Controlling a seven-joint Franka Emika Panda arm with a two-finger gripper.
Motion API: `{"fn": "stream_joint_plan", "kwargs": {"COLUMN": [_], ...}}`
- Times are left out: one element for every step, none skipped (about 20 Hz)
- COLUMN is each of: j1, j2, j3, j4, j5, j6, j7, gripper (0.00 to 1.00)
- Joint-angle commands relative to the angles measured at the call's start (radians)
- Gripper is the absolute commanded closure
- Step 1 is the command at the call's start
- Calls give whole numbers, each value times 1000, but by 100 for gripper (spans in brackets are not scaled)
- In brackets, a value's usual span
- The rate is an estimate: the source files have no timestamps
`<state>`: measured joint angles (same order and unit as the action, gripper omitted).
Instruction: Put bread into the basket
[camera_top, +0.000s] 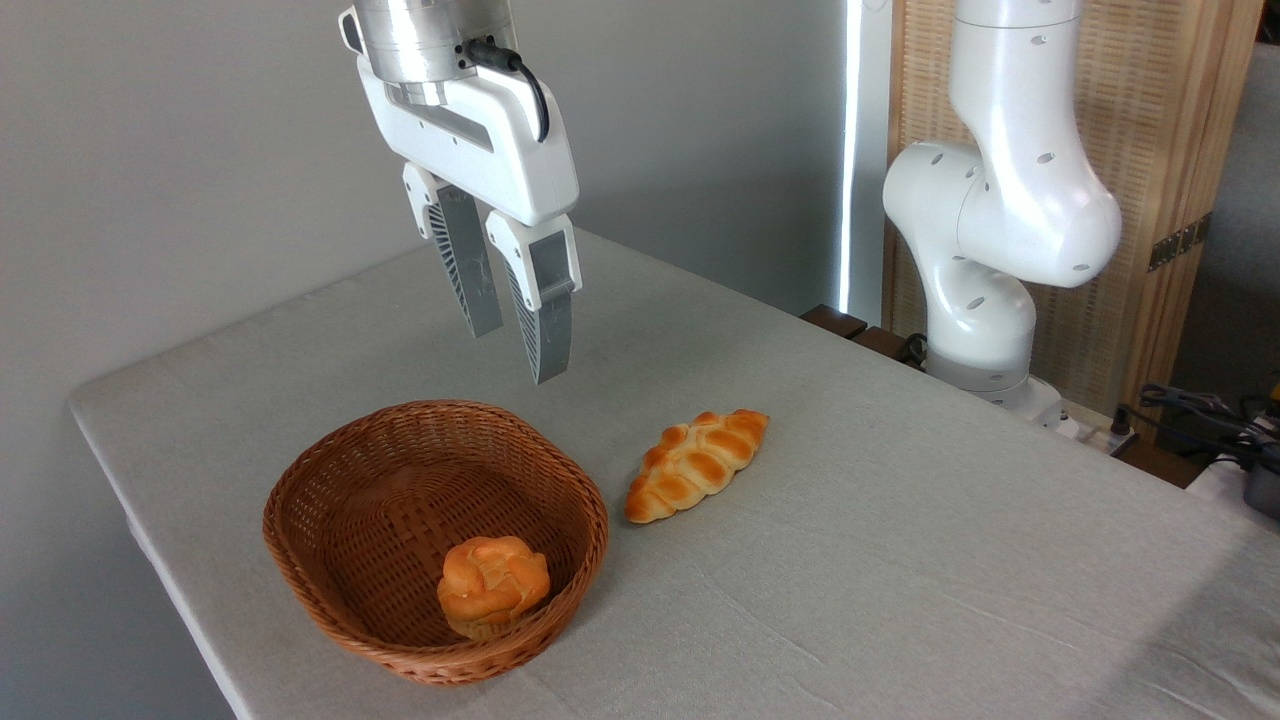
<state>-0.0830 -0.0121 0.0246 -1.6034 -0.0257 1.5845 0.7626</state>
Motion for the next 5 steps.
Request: {"fn": "stream_joint_plan", "kwargs": {"j1": [2, 2, 2, 2, 3], "j2": [-6, -6, -6, -8, -8], "j3": [6, 6, 8, 9, 9], "j4": [7, 5, 7, 7, 7], "j5": [12, 12, 7, 4, 4], "j6": [-21, -21, -21, -21, -21], "j7": [-8, -8, -9, -12, -8], "gripper": [0, 0, 0, 0, 0]}}
